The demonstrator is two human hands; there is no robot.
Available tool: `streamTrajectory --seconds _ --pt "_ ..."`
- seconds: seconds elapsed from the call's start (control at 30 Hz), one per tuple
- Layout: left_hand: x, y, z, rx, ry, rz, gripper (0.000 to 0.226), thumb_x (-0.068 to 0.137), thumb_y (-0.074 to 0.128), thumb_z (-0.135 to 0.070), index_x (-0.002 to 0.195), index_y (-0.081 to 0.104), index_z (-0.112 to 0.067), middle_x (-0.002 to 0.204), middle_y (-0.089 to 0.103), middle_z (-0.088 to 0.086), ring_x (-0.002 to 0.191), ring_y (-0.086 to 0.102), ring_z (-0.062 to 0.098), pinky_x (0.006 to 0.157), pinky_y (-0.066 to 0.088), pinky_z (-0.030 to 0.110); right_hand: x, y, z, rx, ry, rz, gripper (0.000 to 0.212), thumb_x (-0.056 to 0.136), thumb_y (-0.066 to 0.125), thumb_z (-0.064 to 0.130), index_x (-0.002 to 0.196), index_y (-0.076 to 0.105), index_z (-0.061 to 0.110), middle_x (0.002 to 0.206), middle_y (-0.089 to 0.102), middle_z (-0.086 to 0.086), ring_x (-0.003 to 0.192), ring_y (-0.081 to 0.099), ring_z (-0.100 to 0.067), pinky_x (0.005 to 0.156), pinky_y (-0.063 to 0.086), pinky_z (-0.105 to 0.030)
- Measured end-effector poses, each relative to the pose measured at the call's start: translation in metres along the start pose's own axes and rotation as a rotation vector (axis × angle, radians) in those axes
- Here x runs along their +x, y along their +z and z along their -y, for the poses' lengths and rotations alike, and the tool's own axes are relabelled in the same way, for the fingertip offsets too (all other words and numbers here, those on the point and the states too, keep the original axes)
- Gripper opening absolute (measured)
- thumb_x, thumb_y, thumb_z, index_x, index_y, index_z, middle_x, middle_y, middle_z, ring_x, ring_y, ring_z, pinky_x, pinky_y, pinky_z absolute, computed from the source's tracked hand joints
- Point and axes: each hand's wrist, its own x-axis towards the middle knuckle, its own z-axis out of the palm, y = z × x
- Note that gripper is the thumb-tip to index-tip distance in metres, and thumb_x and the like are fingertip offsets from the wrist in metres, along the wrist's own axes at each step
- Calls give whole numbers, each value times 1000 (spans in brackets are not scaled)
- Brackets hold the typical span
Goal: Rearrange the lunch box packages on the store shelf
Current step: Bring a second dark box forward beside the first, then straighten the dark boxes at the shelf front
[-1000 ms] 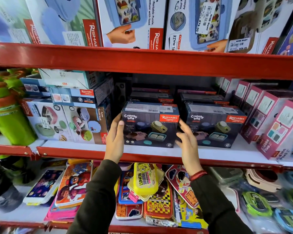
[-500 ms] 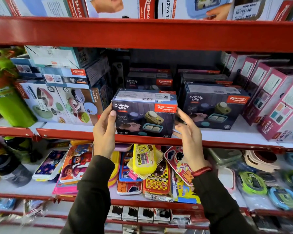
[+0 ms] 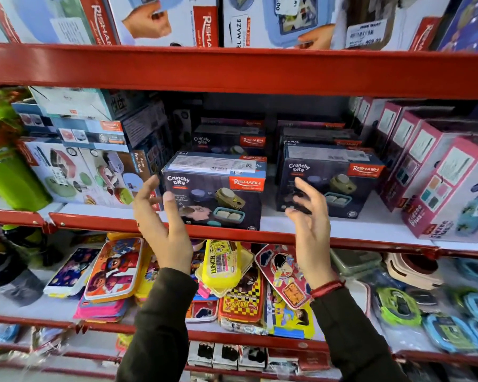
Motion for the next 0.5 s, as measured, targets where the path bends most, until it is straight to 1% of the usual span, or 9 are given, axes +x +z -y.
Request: streamTrajectory --seconds 0.1,0.17,0.2,0.27,0.3,0.33,0.37,0.43,0.5 --pt "-25 29 -24 1 126 56 32 104 47 -22 134 55 -15 130 57 0 119 54 16 104 45 44 12 -31 0 10 -17 -118 48 90 53 22 135 56 34 140 52 14 129 53 -6 104 43 -24" --pt "-46 50 -43 -38 215 165 31 103 48 -20 133 52 -28 122 54 -8 108 55 22 95 46 43 19 -53 -1 6 -25 -198 45 90 53 22 134 56 35 140 50 11 128 51 1 104 41 -19" --pt "-56 61 -50 -45 262 236 33 102 49 -19 134 51 -30 121 53 -9 107 55 22 94 46 40 22 -64 -2 6 -22 -232 45 90 53 23 134 55 35 142 48 8 127 50 2 104 40 -17" --pt "-73 84 -57 -11 296 410 38 104 51 -20 141 48 -24 133 51 -7 122 52 18 106 43 35 29 -81 -5 9 2 -288 46 90 54 27 136 51 36 146 44 5 130 47 -5 103 37 -17" --pt "-80 95 -58 9 272 500 43 105 50 -23 148 44 -21 145 47 -7 136 47 16 117 38 33 32 -89 -8 13 17 -312 49 90 54 29 138 49 34 148 42 4 131 45 -9 103 36 -17" --pt "-86 107 -61 19 226 582 52 107 49 -27 156 36 -20 158 39 -7 150 36 13 125 28 28 37 -98 -12 15 35 -330 53 89 55 31 141 47 31 150 41 3 133 43 -11 104 35 -17" --pt "-91 118 -60 17 156 646 61 107 48 -32 162 24 -21 169 26 -8 159 21 9 129 17 21 42 -106 -16 13 56 -332 59 88 56 34 146 45 28 152 38 1 136 41 -12 106 34 -19" --pt "-95 137 -59 -9 -40 688 72 107 46 -38 166 7 -23 175 5 -13 162 1 2 127 2 14 53 -116 -22 -5 115 -299 70 87 56 41 152 40 24 158 34 -2 140 36 -10 113 30 -27" --pt "-94 154 -60 -46 -235 644 74 108 45 -37 166 4 -20 175 2 -9 161 0 4 127 0 19 63 -126 -30 -31 166 -229 67 94 55 40 156 35 22 161 32 -2 141 30 -7 117 24 -30"
